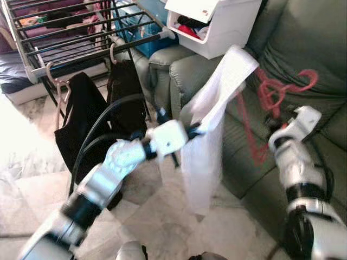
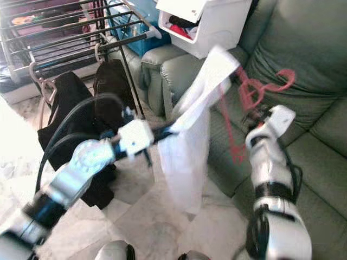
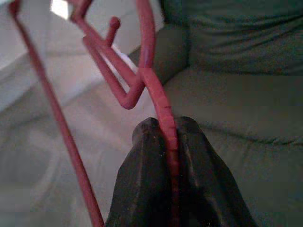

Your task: Hang hanger

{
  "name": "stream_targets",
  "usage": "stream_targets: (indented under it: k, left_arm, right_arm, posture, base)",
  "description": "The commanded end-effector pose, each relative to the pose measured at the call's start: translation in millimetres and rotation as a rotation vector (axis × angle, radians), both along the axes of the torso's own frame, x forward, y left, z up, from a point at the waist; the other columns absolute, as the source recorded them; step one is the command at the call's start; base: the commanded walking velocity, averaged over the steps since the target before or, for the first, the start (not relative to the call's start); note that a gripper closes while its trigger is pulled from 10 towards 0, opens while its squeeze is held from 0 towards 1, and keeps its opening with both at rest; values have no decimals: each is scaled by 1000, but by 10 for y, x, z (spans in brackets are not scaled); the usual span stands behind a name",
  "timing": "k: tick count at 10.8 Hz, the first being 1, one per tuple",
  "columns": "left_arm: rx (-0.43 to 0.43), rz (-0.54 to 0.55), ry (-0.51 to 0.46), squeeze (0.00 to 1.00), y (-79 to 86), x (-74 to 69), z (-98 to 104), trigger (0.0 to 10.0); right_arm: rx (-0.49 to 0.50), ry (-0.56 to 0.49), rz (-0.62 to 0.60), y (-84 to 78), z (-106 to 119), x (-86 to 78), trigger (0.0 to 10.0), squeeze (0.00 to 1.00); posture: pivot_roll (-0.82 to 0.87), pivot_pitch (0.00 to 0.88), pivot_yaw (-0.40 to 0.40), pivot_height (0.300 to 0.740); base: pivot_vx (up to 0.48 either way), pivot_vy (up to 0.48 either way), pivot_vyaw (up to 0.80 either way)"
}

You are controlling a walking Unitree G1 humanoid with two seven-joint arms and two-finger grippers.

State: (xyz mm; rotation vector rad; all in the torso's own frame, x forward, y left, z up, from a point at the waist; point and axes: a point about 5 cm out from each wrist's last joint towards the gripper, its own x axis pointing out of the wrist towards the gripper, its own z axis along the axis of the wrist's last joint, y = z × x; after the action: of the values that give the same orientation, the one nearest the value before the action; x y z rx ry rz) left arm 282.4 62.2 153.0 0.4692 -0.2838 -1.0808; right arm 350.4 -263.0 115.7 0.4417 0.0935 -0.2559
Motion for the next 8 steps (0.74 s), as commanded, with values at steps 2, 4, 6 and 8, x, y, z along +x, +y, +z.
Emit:
stream_targets:
  k: [2, 4, 6, 8]
  left_arm:
    - [78, 9, 14, 0, 43, -70, -172, 10000]
    - [98, 94, -10, 0, 64, 10, -158, 10000]
    - [132, 138, -59, 0, 89, 81, -177, 10000]
    - [139, 146, -68, 0, 75, 80, -204, 10000]
  right_arm:
    - [176, -185, -188, -98, 500, 177, 10000, 0]
    - [350, -281, -48, 364, 784, 339, 10000, 0]
    - [471, -383, 247, 996, 1024, 266, 10000, 0]
    - [506, -372, 326, 1203, 946, 129, 10000, 0]
  posture:
    - [-37, 0, -2, 740]
    - [-35, 0, -6, 740]
    - [-42, 0, -3, 740]
    - [-50, 0, -4, 740]
  base:
    - [0, 0, 0]
    - [0, 0, 0]
    - [0, 0, 0]
    - [0, 0, 0]
